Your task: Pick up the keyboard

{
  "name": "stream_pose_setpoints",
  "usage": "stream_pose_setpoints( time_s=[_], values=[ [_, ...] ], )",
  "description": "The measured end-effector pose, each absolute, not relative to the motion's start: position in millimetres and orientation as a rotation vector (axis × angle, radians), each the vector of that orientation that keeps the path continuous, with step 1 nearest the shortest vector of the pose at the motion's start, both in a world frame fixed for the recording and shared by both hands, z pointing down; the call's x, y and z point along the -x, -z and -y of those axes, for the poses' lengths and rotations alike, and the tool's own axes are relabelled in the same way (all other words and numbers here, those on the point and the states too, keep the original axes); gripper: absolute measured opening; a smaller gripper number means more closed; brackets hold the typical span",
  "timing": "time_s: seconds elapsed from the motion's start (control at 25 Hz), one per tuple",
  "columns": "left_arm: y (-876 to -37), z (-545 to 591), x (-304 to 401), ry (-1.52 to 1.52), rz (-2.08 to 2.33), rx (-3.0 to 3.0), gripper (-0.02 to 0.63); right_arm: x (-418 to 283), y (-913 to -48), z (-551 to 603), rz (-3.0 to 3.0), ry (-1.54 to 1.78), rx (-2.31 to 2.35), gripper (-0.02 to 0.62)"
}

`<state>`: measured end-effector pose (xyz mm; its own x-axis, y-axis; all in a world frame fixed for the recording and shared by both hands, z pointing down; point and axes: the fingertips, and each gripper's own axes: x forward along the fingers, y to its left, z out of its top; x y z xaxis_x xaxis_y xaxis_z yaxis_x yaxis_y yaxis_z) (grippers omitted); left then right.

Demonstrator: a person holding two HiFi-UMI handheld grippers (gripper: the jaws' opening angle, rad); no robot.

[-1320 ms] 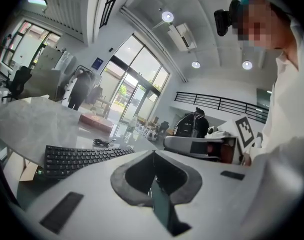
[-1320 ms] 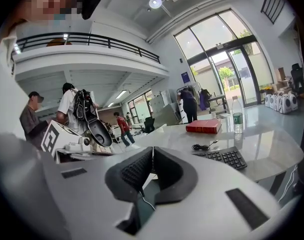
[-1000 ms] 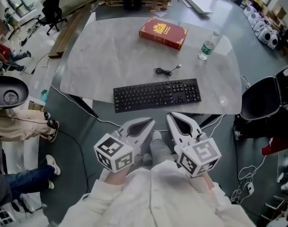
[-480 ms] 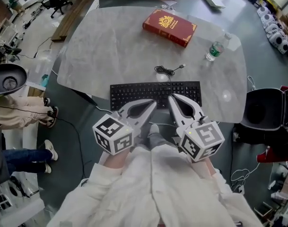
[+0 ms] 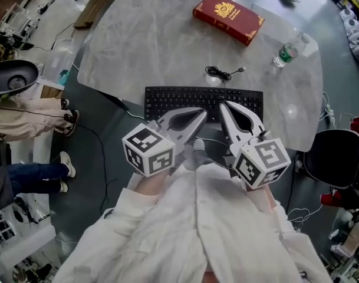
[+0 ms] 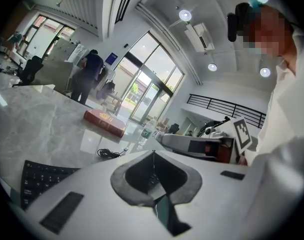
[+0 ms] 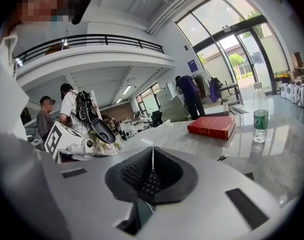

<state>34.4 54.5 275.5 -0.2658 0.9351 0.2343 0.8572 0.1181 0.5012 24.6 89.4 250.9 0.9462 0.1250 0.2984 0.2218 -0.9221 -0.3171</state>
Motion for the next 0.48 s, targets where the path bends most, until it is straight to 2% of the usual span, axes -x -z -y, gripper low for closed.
stream_pose_setpoints(
  time_s=[0.48],
  values=[
    [-282.0, -35.1, -47.1, -0.941, -2.274, -1.706, 0.014, -38.4, -263.7, -75.4, 0.283, 0.432, 2.689, 0.031]
  ],
)
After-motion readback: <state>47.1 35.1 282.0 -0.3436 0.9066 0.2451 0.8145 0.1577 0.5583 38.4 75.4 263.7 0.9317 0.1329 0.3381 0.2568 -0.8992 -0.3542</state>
